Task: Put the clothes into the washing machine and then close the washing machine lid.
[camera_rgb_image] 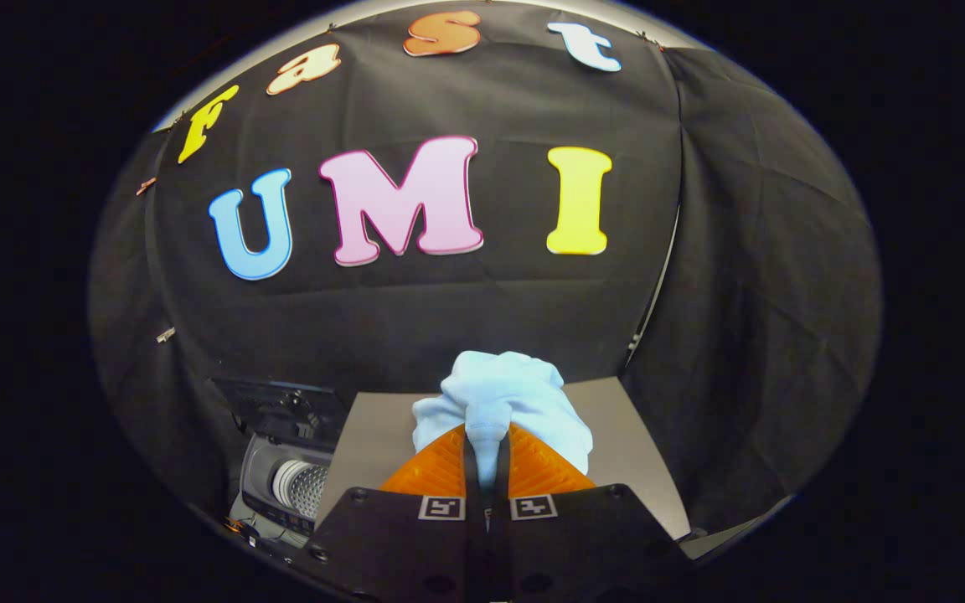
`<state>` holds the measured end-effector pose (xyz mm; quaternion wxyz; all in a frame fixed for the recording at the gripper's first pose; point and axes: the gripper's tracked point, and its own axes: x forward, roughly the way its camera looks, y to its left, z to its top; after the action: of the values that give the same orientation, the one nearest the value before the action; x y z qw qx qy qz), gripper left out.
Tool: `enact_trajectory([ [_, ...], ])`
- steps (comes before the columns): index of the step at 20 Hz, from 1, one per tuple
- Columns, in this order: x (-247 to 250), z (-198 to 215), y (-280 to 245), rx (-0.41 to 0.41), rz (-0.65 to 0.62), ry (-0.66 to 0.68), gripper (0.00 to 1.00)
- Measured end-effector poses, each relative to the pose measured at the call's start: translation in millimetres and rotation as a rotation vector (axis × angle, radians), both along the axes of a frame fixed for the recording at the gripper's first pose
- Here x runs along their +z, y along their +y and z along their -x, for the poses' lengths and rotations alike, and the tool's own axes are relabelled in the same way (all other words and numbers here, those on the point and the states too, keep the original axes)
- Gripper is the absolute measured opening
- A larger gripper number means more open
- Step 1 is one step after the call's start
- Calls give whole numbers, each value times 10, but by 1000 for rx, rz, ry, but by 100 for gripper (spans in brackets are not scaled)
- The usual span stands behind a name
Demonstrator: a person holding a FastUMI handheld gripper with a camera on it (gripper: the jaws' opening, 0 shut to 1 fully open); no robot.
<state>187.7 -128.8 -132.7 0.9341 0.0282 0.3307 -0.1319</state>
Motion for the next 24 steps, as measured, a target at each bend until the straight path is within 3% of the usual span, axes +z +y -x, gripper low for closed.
enact_trajectory([
  [5,549,-219,451,55,9,-104,5],
  [11,862,-517,1284,181,4,-187,5],
  [24,169,-751,3053,495,-165,-111,5],
])
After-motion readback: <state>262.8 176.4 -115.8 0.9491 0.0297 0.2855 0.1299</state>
